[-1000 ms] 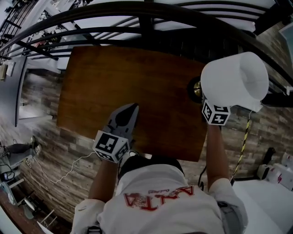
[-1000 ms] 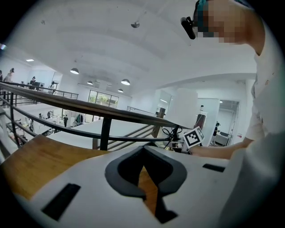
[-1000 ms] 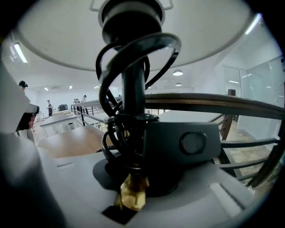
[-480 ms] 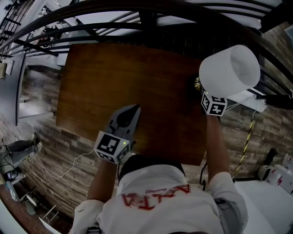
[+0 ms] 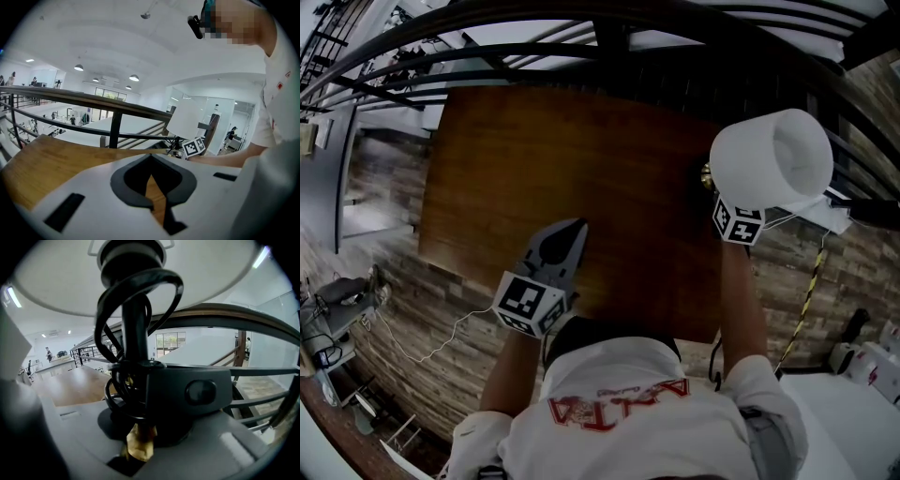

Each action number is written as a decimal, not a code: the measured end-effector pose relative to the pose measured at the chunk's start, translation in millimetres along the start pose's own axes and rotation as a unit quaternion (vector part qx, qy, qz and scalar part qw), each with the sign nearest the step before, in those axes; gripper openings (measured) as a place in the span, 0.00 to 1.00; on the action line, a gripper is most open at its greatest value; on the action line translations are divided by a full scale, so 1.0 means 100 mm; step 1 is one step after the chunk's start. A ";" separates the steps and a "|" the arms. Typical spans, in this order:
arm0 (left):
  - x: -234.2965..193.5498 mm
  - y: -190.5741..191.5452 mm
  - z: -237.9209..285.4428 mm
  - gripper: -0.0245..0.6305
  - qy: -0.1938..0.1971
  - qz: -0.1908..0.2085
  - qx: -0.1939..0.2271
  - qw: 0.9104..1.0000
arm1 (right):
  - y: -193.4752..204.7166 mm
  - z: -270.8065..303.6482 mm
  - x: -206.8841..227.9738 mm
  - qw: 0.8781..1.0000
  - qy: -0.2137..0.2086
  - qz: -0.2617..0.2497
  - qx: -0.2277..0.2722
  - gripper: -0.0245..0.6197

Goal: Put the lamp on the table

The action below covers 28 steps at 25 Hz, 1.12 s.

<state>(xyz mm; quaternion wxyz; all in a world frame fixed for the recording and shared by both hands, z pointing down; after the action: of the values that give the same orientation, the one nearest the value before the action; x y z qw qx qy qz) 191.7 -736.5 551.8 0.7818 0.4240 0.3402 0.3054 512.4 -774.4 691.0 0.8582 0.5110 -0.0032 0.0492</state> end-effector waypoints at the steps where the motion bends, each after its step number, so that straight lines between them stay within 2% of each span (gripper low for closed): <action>1: 0.00 0.00 -0.01 0.05 0.001 0.000 0.001 1.000 | 0.01 0.00 -0.01 1.000 0.001 0.001 0.002 0.15; 13: -0.05 0.01 -0.25 0.05 0.001 0.004 0.006 1.000 | 0.07 -0.12 -0.06 0.999 0.016 0.026 0.022 0.18; 20: -0.04 -0.05 -0.55 0.05 0.006 0.001 0.024 1.000 | 0.39 -0.54 -0.15 0.998 0.030 0.048 -0.010 0.18; 24: 0.03 -0.09 -0.73 0.05 0.012 0.008 0.043 0.999 | 0.40 -0.81 -0.29 0.998 0.025 0.060 -0.007 0.18; 28: 0.10 -0.11 -1.00 0.05 0.014 0.012 0.057 0.998 | 0.33 -1.12 -0.55 0.998 0.017 0.062 0.006 0.12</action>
<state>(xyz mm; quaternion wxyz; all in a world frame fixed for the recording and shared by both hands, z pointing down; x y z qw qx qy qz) 120.7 -688.1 499.0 0.7476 0.4679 0.3626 0.3010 450.0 -665.1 663.4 0.8504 0.5139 -0.0199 0.1112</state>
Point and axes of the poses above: the fingertips, and each gripper's own axes: z forward along the fingers, x to its right, y out of its underside, the point moved 1 cm from there along -z, backward along the fingers, and after that the axes turned 1 degree about y, right-handed, at the moved point
